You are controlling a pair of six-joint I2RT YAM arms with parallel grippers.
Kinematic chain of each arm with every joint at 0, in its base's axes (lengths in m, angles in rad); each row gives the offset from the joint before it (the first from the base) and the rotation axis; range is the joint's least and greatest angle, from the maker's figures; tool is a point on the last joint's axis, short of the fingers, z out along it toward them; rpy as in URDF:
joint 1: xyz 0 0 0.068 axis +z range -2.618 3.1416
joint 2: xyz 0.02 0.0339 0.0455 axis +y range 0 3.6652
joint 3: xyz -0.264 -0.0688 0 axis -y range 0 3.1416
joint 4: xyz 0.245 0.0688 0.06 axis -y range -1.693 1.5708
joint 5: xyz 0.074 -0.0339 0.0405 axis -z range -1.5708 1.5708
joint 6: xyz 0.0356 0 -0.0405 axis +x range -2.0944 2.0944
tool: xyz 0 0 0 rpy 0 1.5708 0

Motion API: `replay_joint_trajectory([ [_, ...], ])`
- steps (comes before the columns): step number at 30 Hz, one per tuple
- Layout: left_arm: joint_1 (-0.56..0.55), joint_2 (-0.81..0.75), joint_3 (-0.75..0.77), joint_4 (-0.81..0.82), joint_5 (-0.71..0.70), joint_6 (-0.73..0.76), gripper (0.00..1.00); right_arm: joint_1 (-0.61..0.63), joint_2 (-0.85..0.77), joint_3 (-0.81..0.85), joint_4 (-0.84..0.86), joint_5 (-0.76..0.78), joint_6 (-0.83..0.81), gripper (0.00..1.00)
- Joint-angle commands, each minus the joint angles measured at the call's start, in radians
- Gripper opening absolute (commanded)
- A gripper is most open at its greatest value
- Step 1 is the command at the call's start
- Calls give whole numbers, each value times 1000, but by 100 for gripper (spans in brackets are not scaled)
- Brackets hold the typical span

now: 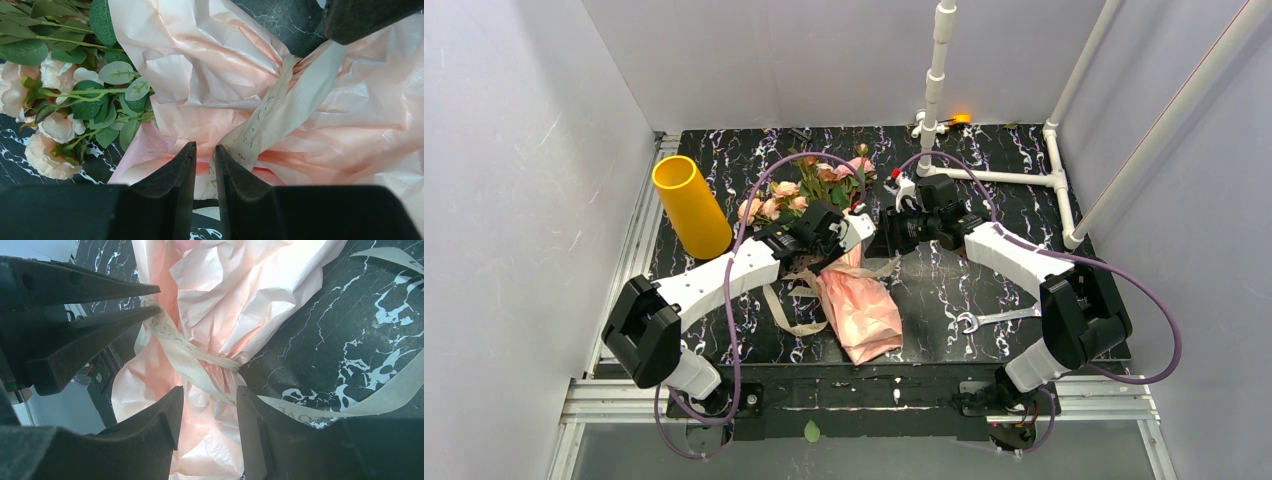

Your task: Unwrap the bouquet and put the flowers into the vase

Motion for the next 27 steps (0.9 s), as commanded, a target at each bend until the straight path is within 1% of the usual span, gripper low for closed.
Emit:
replay_joint_trajectory([
  [1, 0, 16, 0, -37, 1, 15, 22, 3, -6, 41, 25, 8, 1, 52],
  [5, 0, 25, -5, -45, -12, 23, 27, 3, -2, 45, 22, 9, 0, 53],
  [8, 0, 28, -2, -48, -15, 18, 26, 3, 3, 49, 24, 10, 1, 53],
  [10, 0, 25, 7, -48, -7, 6, 20, 3, 7, 51, 26, 8, 4, 53],
  [13, 0, 0, 28, -45, 25, -16, 3, 3, 12, 58, 25, 8, 4, 53],
  [14, 2, -13, 30, -35, 37, -22, 0, 3, 12, 61, 25, 7, 3, 53],
  [16, 2, -55, 26, -1, 50, -35, 0, 3, 11, 65, 27, 8, 2, 53],
  [19, 6, -94, 22, 41, 33, -58, 0, 3, 8, 73, 28, 12, -5, 53],
  [23, 25, -157, -15, 116, 51, -80, 0, 3, 9, 79, 41, 12, -5, 54],
  [27, 49, -186, -18, 127, 91, -104, 0, 13, 15, 87, 52, 10, 0, 54],
])
